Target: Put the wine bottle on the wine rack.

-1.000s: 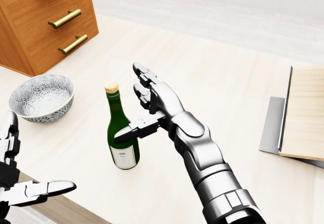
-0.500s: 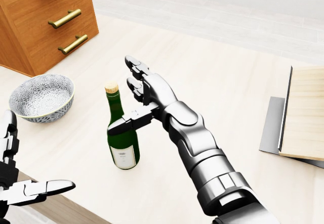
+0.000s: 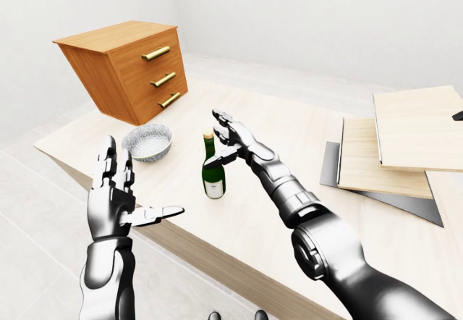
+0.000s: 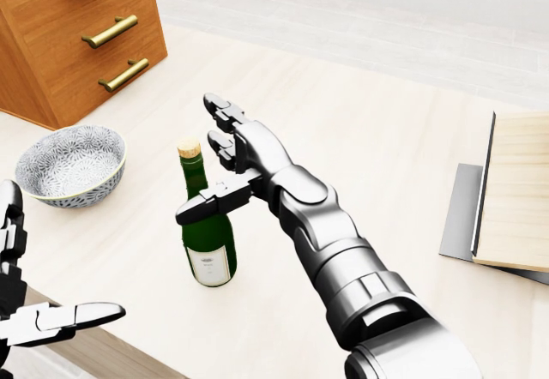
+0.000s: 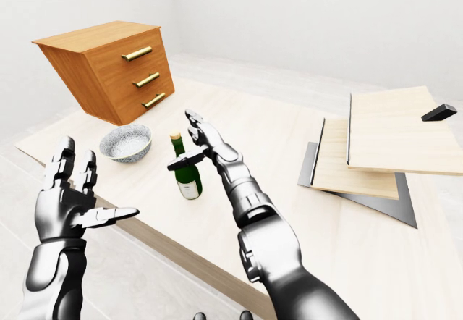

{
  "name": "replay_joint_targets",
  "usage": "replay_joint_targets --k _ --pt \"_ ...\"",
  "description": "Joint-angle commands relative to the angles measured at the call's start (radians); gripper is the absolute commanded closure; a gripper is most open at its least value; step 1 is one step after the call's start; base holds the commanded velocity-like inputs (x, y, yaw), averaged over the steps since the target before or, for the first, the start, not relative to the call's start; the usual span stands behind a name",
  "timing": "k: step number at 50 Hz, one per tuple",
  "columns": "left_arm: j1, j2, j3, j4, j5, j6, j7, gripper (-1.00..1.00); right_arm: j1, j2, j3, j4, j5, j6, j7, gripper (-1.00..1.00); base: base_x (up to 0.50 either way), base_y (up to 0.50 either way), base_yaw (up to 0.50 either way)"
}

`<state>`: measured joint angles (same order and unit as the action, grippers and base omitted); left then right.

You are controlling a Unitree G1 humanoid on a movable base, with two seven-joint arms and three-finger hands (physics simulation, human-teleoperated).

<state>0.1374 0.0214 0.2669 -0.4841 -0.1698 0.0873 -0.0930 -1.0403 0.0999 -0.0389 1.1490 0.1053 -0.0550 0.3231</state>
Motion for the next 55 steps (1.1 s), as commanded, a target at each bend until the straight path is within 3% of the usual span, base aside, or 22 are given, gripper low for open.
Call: replay_joint_targets --k 1,35,47,48,49,50,53,55 --pt "-0.011 0.003 0.003 0.010 0.001 0.000 0.001 -1.00 -0.032 0.003 -0.014 0.057 -0.002 -0.016 0.006 -1.00 0.00 0.00 0.00" --pt "-0.002 0.003 0.003 0.018 -0.004 0.000 -0.005 -1.00 -0.068 0.018 -0.030 0.102 -0.023 0.000 0.036 -1.00 0.00 0.00 0.00" --pt "-0.006 0.004 0.004 0.024 -0.004 0.000 -0.005 -1.00 -0.056 0.021 -0.030 0.107 -0.031 -0.007 0.042 -1.00 0.00 0.00 0.00" --pt "-0.006 0.004 0.003 0.023 -0.003 0.000 -0.004 -1.00 -0.054 0.020 -0.031 0.107 -0.031 -0.008 0.043 -0.71 0.00 0.00 0.00" --pt "-0.005 0.004 0.003 0.023 -0.003 0.000 -0.005 -1.00 -0.054 0.020 -0.032 0.107 -0.031 -0.008 0.043 -0.15 0.00 0.00 0.00" --pt "-0.006 0.004 0.003 0.023 -0.003 0.000 -0.004 -1.00 -0.054 0.020 -0.032 0.107 -0.031 -0.008 0.043 -0.15 0.00 0.00 0.00" --pt "-0.006 0.003 0.001 0.020 -0.002 0.000 -0.003 -1.00 -0.054 0.020 -0.033 0.106 -0.031 -0.007 0.045 0.35 0.00 0.00 0.00" --pt "-0.006 0.003 0.001 0.019 -0.002 0.000 -0.003 -1.00 -0.054 0.020 -0.033 0.105 -0.032 -0.007 0.045 0.44 0.00 0.00 0.00"
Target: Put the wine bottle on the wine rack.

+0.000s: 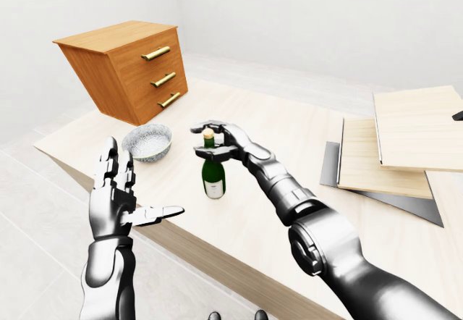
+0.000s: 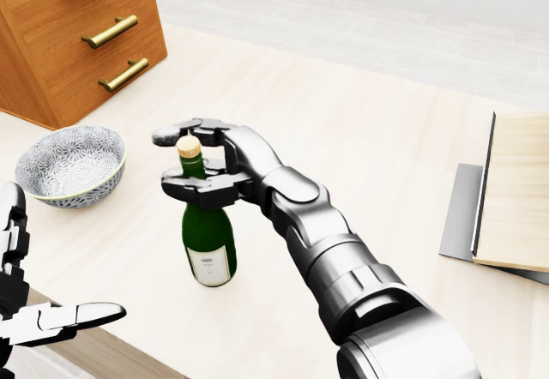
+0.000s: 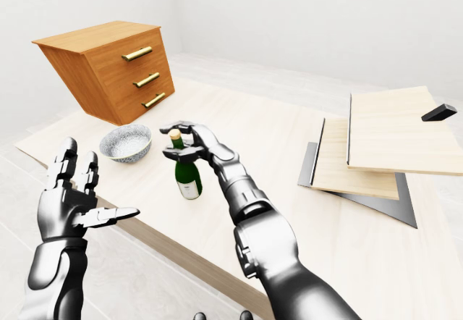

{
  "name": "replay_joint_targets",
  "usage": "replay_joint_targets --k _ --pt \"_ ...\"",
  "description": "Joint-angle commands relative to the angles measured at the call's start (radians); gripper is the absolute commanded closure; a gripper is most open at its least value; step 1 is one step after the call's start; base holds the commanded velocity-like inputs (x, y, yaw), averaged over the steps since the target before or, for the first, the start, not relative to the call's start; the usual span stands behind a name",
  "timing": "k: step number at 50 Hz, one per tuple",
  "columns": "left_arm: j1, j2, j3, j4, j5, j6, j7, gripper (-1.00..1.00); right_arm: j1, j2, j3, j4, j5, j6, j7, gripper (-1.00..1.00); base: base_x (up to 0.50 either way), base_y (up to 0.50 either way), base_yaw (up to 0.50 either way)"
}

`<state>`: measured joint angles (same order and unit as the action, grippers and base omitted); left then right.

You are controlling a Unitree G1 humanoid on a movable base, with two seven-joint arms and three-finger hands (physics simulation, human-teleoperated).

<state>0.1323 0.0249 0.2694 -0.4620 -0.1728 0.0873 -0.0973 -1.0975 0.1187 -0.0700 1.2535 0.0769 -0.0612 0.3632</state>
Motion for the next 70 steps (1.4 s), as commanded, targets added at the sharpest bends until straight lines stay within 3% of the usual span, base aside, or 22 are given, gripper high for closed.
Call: replay_joint_targets --k 1,3,6,27,47,55,70 --pt "0.000 -0.001 -0.003 -0.006 0.001 0.000 0.003 -1.00 0.003 0.001 -0.002 0.000 -0.004 0.000 0.005 0.56 0.00 0.00 0.00" --pt "0.000 0.000 -0.003 -0.011 0.001 0.000 0.003 -1.00 0.003 0.000 -0.002 -0.001 -0.004 0.000 0.006 0.88 0.00 0.00 0.00" --pt "-0.003 0.000 -0.002 -0.008 0.001 0.000 0.003 -1.00 0.005 0.000 -0.002 -0.002 -0.004 -0.003 0.007 1.00 0.00 0.00 0.00" --pt "-0.010 0.003 -0.002 0.020 -0.002 0.000 0.001 -1.00 0.013 -0.012 -0.007 -0.016 0.008 -0.005 0.004 1.00 0.00 0.00 0.00" --pt "-0.007 0.000 -0.016 0.019 0.003 0.000 0.002 -1.00 0.018 -0.072 -0.018 -0.074 0.054 0.007 -0.019 1.00 0.00 0.00 0.00" --pt "-0.010 0.002 -0.015 0.027 0.003 0.000 0.004 -1.00 0.014 -0.112 -0.025 -0.119 0.086 0.032 -0.032 1.00 0.00 0.00 0.00" --pt "-0.012 0.002 -0.021 0.029 0.004 0.000 0.008 -1.00 0.041 -0.199 -0.043 -0.258 0.168 0.112 -0.052 1.00 0.00 0.00 0.00"
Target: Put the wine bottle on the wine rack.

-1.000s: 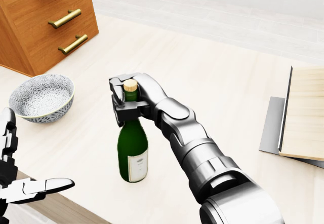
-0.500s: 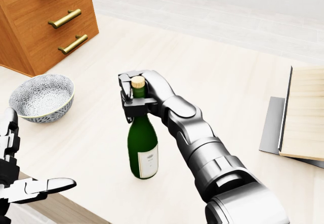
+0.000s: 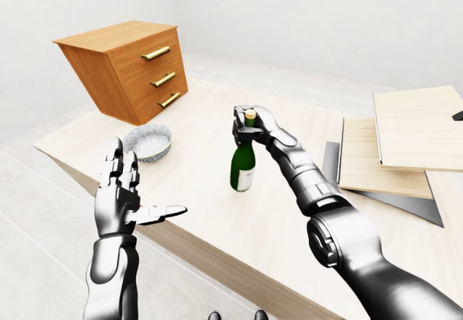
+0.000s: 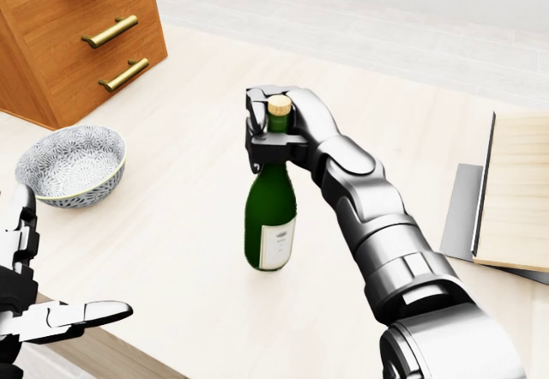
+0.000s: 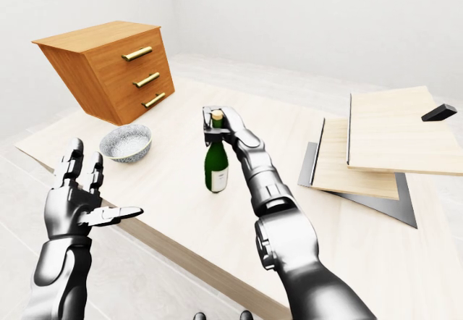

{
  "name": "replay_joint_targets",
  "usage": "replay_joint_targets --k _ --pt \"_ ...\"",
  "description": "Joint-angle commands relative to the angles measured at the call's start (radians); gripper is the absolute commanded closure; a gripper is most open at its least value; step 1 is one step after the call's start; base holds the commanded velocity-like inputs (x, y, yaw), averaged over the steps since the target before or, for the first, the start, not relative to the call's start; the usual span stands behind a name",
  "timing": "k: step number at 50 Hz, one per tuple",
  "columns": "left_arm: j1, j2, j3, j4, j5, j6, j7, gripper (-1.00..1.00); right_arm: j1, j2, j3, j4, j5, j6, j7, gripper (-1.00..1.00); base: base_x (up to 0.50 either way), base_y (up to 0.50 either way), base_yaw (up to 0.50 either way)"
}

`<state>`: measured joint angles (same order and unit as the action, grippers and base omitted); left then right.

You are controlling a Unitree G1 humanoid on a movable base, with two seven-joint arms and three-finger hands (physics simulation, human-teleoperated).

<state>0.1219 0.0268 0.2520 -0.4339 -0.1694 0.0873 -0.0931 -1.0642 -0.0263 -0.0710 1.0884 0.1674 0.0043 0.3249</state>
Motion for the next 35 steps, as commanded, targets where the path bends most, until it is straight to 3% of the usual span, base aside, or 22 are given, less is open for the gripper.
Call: replay_joint_targets --k 1,9,22,35 --pt "-0.001 0.000 -0.003 -0.001 0.000 0.000 0.004 -1.00 0.010 -0.057 -0.043 -0.096 0.083 0.049 -0.015 1.00 0.00 0.00 0.00" --pt "-0.004 0.003 -0.001 0.008 -0.002 0.000 0.003 -1.00 0.032 -0.093 -0.050 -0.157 0.125 0.083 -0.022 1.00 0.00 0.00 0.00" --pt "0.014 -0.004 -0.011 -0.061 0.001 0.000 0.014 -1.00 0.059 -0.183 -0.122 -0.274 0.268 0.083 -0.113 1.00 0.00 0.00 0.00" --pt "0.022 -0.014 -0.020 -0.102 0.010 0.000 0.018 -1.00 0.133 -0.231 -0.132 -0.473 0.391 0.083 -0.212 1.00 0.00 0.00 0.00"
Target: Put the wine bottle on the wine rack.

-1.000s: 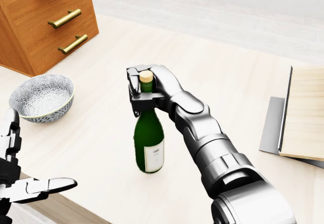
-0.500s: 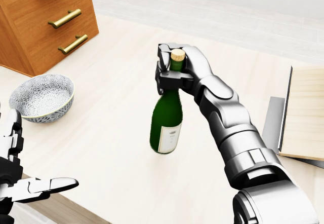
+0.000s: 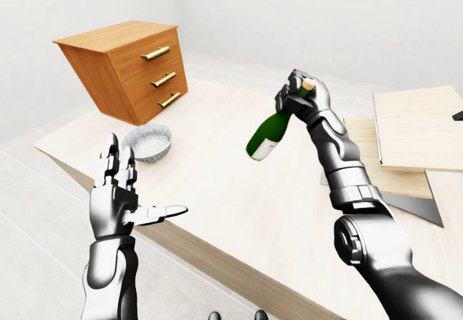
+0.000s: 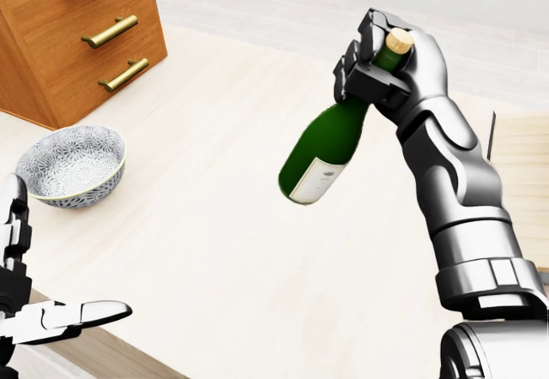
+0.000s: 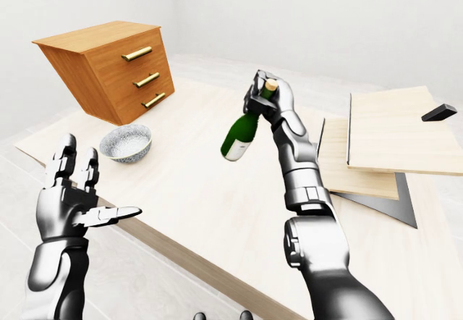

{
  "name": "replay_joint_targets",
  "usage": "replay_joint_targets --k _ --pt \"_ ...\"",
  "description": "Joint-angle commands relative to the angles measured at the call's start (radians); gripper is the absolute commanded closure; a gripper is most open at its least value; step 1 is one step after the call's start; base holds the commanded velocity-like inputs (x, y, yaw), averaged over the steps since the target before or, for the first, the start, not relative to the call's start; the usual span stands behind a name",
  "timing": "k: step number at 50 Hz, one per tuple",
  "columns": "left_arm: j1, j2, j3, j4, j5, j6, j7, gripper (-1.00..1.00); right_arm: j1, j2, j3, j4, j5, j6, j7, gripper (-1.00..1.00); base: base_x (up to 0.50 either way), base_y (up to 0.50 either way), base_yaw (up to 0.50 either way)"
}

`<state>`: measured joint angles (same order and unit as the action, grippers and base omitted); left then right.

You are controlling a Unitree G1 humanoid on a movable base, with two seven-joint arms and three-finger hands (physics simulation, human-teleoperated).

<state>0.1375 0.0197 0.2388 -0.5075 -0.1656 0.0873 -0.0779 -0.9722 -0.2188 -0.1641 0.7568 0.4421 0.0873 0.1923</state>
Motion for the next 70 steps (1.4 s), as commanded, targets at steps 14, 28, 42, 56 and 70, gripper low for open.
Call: replay_joint_targets --k 14,28,42,56,70 --pt "0.007 -0.008 -0.008 -0.027 0.008 0.000 0.001 -1.00 0.037 -0.037 -0.028 -0.117 0.130 0.000 -0.082 1.00 0.00 0.00 0.00" --pt "0.007 -0.008 0.000 -0.036 0.001 0.000 -0.001 -1.00 0.052 -0.125 -0.058 -0.193 0.167 0.000 -0.062 1.00 0.00 0.00 0.00" --pt "-0.002 -0.005 0.001 -0.040 0.005 0.000 0.005 -1.00 -0.018 -0.316 -0.167 -0.133 0.367 0.000 -0.040 1.00 0.00 0.00 0.00" --pt "-0.006 -0.006 -0.003 -0.042 0.010 0.000 0.009 -1.00 -0.094 -0.482 -0.202 0.019 0.541 0.000 -0.040 1.00 0.00 0.00 0.00" --pt "-0.012 -0.005 -0.004 -0.018 0.011 0.000 0.009 -1.00 -0.077 -0.569 -0.217 0.091 0.601 0.000 -0.050 1.00 0.00 0.00 0.00"
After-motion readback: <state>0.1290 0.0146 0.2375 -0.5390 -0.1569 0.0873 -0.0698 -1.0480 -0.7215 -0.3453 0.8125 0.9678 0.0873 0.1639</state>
